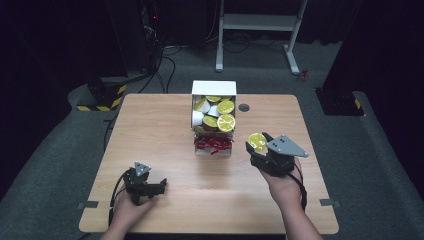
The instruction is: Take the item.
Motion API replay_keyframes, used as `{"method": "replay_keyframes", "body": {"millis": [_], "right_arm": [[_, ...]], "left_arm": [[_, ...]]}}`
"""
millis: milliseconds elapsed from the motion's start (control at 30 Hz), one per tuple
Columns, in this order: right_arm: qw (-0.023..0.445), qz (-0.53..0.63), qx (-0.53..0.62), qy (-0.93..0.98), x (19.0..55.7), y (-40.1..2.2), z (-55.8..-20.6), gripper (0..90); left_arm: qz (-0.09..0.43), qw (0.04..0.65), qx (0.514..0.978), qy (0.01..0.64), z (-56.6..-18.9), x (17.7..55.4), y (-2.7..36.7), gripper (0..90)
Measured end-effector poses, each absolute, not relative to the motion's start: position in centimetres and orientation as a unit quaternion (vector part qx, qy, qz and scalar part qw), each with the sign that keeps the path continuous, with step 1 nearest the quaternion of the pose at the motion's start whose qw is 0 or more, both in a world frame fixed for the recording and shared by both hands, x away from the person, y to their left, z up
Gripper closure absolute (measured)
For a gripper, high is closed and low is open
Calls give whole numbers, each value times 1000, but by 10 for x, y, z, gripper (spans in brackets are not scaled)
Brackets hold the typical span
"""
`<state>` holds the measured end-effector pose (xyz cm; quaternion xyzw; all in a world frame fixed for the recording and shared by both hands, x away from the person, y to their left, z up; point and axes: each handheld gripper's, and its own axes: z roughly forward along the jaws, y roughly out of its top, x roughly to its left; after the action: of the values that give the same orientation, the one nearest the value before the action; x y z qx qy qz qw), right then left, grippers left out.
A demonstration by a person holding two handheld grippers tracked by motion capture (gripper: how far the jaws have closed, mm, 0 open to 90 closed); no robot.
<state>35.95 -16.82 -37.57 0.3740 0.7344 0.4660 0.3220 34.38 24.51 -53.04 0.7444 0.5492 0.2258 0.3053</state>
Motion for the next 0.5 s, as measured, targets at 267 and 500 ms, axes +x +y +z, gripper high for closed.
{"method": "replay_keyframes", "body": {"millis": [267, 500], "right_arm": [[323, 448, 397, 733, 371, -189, -391, 383], [318, 435, 420, 730, 395, -200, -408, 384]], "left_arm": [[227, 304, 745, 548, -530, 344, 245, 3], [226, 305, 745, 549, -530, 344, 245, 3]]}}
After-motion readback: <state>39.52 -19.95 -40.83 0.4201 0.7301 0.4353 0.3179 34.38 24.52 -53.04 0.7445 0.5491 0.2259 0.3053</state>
